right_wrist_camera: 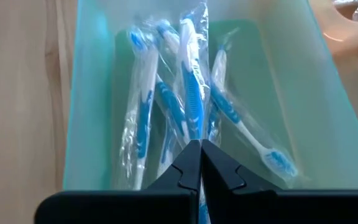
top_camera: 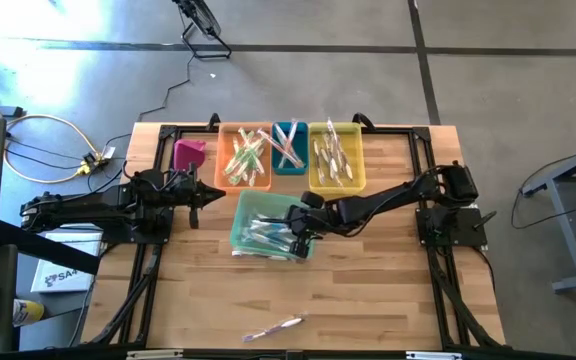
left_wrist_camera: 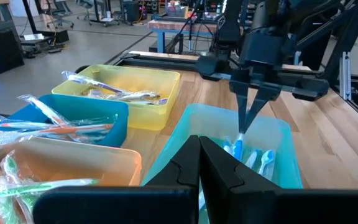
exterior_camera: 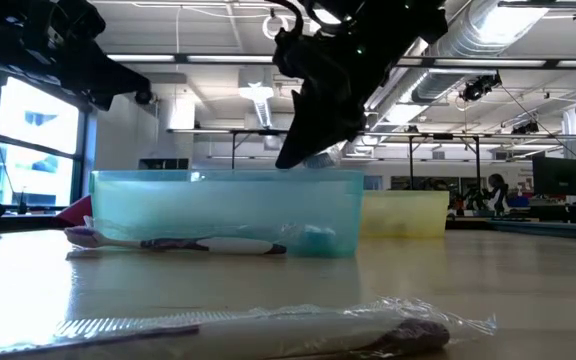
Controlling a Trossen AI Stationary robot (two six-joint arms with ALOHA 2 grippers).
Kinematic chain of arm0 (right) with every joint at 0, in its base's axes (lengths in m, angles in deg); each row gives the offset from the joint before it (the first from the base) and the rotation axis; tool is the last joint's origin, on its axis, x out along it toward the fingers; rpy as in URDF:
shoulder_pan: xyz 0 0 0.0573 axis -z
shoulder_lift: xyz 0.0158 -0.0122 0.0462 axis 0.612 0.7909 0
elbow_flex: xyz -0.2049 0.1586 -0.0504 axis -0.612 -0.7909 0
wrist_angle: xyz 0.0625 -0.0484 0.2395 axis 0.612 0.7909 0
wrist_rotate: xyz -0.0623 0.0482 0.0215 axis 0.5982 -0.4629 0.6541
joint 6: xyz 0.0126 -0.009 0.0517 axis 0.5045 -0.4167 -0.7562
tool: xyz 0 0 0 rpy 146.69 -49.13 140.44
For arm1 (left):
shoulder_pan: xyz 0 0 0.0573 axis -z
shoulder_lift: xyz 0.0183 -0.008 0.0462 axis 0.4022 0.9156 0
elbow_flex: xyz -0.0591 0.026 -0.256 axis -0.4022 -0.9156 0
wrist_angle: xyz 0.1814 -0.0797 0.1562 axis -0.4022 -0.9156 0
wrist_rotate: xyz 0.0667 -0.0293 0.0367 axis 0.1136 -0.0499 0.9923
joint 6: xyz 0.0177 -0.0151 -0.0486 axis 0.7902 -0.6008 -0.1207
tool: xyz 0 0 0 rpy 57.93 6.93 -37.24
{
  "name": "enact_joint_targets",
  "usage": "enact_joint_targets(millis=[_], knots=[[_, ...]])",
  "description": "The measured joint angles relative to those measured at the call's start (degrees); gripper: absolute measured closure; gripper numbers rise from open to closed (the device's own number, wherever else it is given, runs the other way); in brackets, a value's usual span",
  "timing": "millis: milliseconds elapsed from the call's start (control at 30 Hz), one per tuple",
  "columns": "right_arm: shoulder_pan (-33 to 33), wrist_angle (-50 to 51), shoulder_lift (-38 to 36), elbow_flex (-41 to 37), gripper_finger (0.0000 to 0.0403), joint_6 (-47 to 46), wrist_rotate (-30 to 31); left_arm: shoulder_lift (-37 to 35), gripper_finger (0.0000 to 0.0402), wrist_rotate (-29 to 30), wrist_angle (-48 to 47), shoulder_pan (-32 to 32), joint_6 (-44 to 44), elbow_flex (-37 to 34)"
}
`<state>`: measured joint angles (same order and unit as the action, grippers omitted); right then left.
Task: Pick & Place Toothbrushes
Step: Put the blue toothbrush into the green bin, then adjust the green bin
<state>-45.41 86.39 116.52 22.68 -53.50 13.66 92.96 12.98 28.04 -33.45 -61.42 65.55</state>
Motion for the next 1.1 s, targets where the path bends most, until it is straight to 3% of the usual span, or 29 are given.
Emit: enact_joint_targets(millis=[333, 733, 933, 1100], knots=[[0.0, -0.9, 0.0, -0.1, 0.0396, 0.0, 0.7, 0.0, 0.0402, 0.0, 0.0, 0.0, 0.0, 0.0], [-0.2, -0.7, -1.5, 0.0, 0.0334, -0.9, 0.4, 0.0, 0.0402, 0.0, 0.0, 0.0, 0.0, 0.0], [-2.3, -1.7, -5.6, 0.5, 0.0373, -6.8, -4.4, 0.0, 0.0402, 0.0, 0.0, 0.0, 0.0, 0.0], [-6.3, -1.1, -6.1, 0.5, 0.0399, -11.5, -4.8, 0.0, 0.0402, 0.0, 0.0, 0.0, 0.0, -0.1]])
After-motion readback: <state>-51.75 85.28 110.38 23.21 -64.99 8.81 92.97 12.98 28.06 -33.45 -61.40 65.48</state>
